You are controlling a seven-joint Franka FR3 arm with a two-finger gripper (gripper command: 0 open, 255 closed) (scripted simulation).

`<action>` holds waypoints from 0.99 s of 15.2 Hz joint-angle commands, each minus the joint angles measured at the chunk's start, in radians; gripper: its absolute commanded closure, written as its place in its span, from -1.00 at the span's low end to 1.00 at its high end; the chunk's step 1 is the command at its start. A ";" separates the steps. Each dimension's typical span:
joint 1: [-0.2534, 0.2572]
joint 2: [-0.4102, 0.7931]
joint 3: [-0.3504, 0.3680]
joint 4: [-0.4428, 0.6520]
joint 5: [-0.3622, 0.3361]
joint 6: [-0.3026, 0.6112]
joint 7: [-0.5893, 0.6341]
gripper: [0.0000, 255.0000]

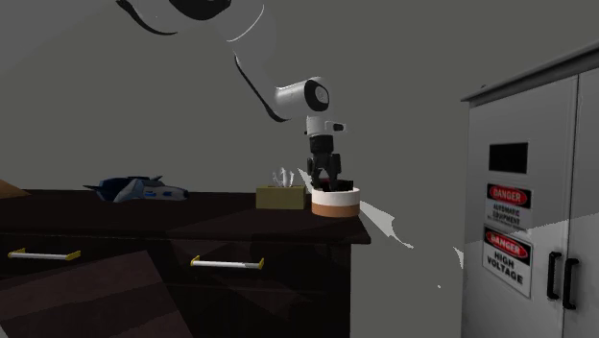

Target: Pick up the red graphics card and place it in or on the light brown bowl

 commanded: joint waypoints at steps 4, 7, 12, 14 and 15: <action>0.002 -0.013 0.002 0.012 0.003 -0.025 -0.002 -1.00; 0.007 -0.042 0.008 0.057 0.011 -0.099 -0.008 -1.00; 0.007 -0.042 0.008 0.057 0.011 -0.099 -0.008 -1.00; 0.007 -0.042 0.008 0.057 0.011 -0.099 -0.008 -1.00; 0.007 -0.042 0.008 0.057 0.011 -0.099 -0.008 -1.00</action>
